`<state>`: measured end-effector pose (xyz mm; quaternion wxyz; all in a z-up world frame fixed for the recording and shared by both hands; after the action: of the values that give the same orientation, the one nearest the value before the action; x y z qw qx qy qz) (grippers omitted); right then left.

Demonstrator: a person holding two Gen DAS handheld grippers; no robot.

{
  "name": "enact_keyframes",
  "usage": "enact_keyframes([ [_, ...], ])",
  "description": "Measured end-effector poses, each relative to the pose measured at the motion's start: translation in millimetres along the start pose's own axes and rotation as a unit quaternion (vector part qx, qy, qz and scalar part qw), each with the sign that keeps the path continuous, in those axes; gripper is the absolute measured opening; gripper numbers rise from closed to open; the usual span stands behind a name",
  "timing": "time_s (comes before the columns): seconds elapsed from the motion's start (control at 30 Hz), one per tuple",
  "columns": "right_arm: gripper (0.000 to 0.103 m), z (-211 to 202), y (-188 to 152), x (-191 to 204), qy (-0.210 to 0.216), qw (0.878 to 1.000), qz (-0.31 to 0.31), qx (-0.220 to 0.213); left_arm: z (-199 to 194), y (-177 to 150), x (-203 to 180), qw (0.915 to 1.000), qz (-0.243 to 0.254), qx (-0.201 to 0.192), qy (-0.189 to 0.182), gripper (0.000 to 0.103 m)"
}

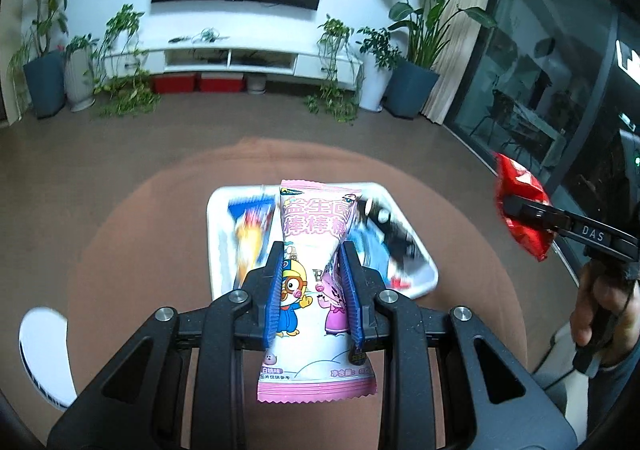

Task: Organize snacks
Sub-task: 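Carry both packets into the white tray and open both tools to release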

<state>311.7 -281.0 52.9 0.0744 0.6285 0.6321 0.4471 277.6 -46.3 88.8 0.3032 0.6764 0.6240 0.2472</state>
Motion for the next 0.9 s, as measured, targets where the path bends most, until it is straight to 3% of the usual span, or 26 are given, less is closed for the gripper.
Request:
enact_keyframes([
  [0.17,0.031,57,27,27,0.04,0.999,-0.015,0.024,29,27,-14,0.9998,0.017,0.003,0.003,0.025],
  [0.43,0.031,150,13,9,0.01,0.995,-0.012,0.097,111,18,-24,0.9983,0.029,0.05,0.011,0.025],
  [0.67,0.031,187,1,-12,-0.015,0.992,-0.008,0.125,156,-3,-41,0.9967,0.031,0.073,0.014,0.025],
  [0.9,0.031,206,-12,-20,-0.022,0.989,-0.006,0.145,187,-2,-50,0.9962,0.033,0.077,0.02,0.025],
])
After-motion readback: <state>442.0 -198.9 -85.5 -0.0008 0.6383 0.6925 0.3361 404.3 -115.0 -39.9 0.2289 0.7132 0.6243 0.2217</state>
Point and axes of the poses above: each gripper's, at about its wrist camera, not at the fingertips, and z roughly the way its jaws point, x to its left, y to its top, the point moved 6 cm from there along z, roughly the way its jaws point, and after that the axes turned 15 degrees about y, right-handed, at the moved point
